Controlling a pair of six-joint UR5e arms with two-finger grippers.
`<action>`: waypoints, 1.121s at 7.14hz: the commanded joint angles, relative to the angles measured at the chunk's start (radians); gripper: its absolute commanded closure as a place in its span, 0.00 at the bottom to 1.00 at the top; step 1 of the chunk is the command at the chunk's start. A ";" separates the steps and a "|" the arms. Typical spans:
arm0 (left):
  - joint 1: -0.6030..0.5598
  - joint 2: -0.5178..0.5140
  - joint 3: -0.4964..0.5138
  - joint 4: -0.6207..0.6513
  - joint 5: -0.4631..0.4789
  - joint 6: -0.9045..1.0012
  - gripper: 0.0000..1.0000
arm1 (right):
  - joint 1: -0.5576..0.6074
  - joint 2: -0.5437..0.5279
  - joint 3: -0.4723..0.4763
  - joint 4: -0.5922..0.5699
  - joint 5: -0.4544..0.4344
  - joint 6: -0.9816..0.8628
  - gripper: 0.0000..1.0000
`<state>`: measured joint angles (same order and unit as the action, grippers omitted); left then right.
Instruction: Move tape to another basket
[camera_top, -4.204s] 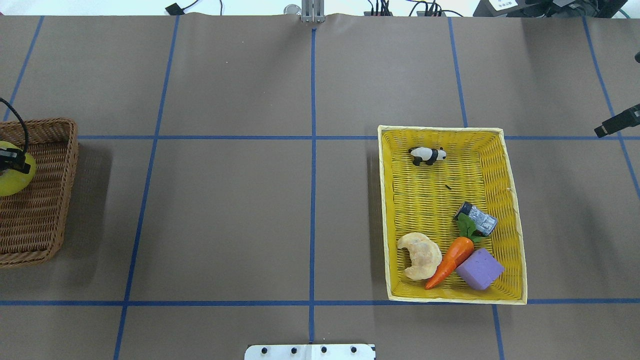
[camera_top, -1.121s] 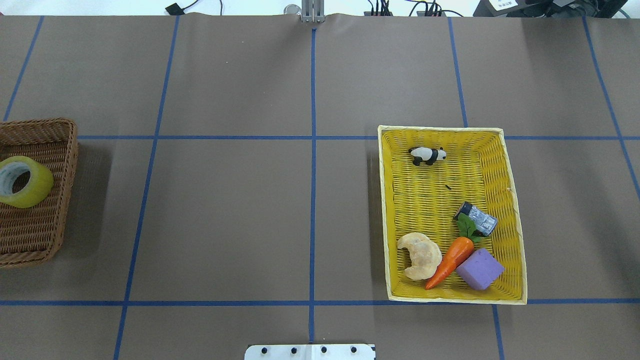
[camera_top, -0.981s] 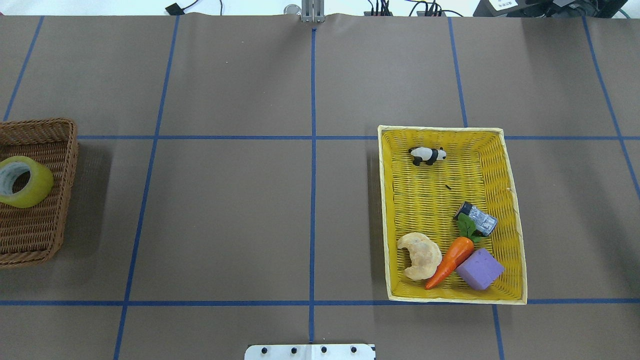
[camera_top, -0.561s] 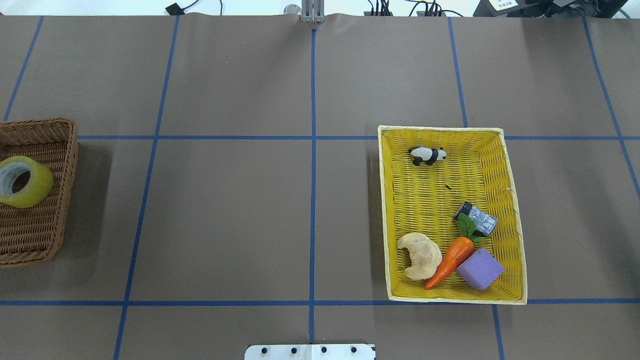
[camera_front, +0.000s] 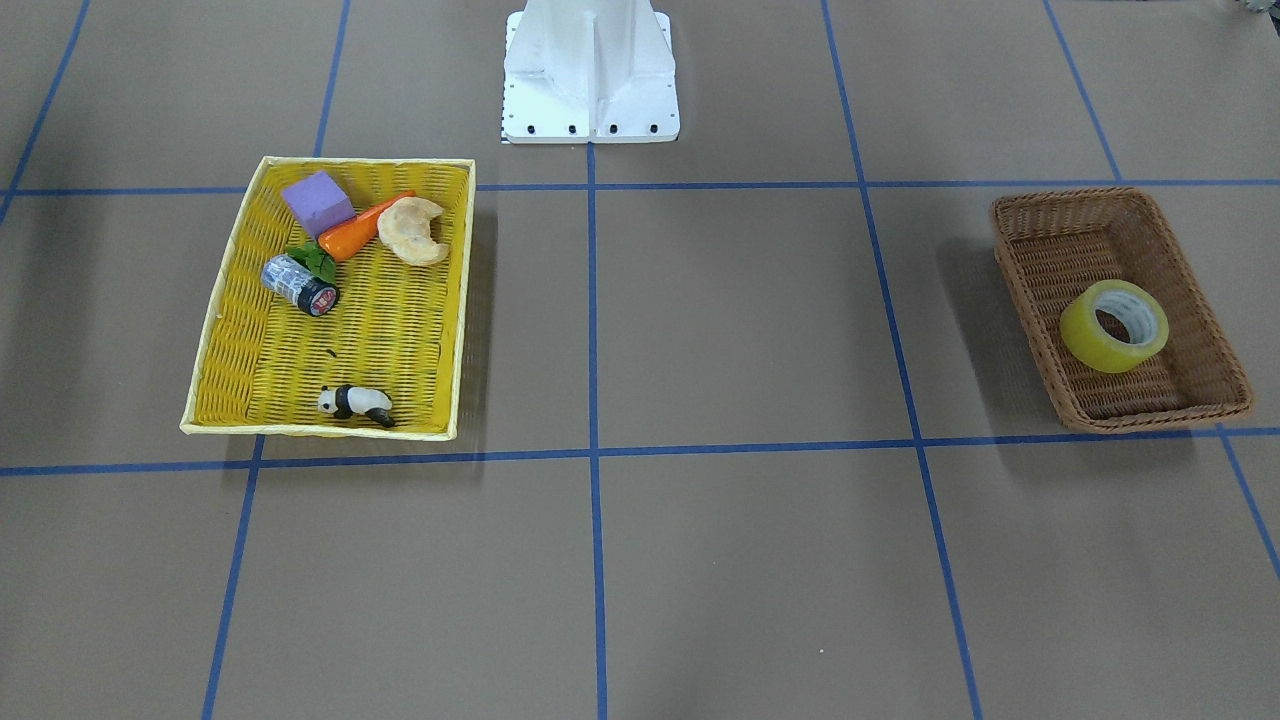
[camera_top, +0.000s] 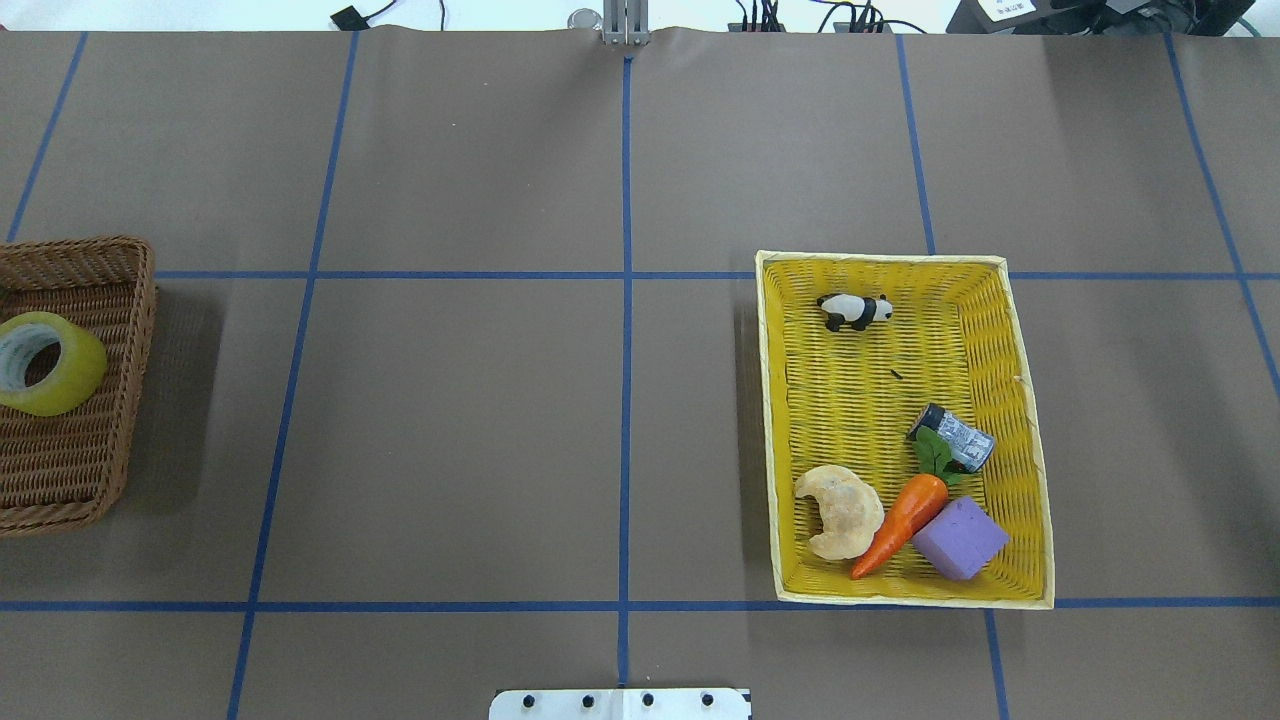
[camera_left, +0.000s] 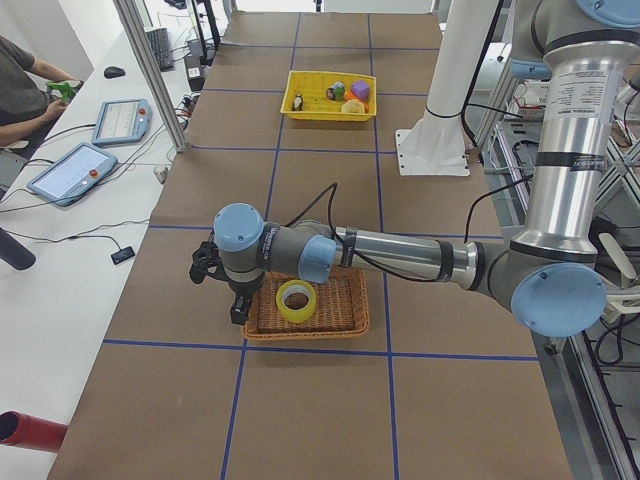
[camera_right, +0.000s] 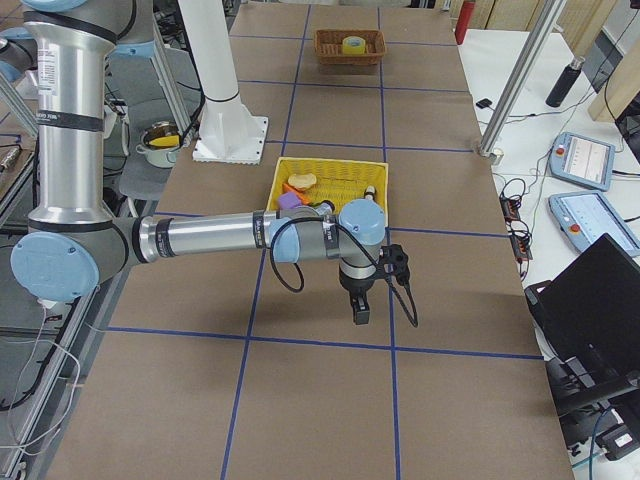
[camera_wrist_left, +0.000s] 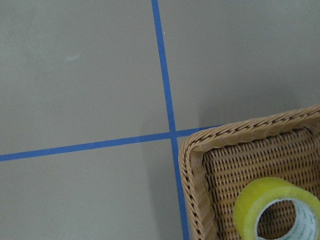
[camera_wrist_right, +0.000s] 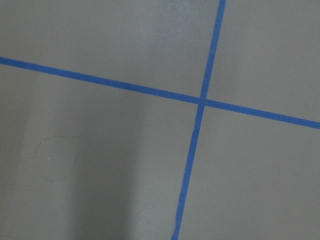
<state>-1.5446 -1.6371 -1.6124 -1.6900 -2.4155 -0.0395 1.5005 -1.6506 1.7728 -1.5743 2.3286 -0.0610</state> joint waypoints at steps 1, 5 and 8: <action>0.000 0.016 -0.021 -0.007 0.007 0.004 0.02 | 0.019 -0.011 -0.007 -0.003 0.060 0.000 0.00; 0.000 0.039 -0.047 -0.007 0.021 0.003 0.02 | 0.032 -0.023 -0.035 0.010 0.012 0.007 0.00; 0.001 0.025 -0.043 -0.007 0.032 0.000 0.02 | 0.030 -0.015 -0.044 0.007 0.009 0.007 0.00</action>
<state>-1.5434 -1.6086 -1.6585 -1.6966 -2.3855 -0.0409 1.5321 -1.6719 1.7331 -1.5659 2.3391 -0.0538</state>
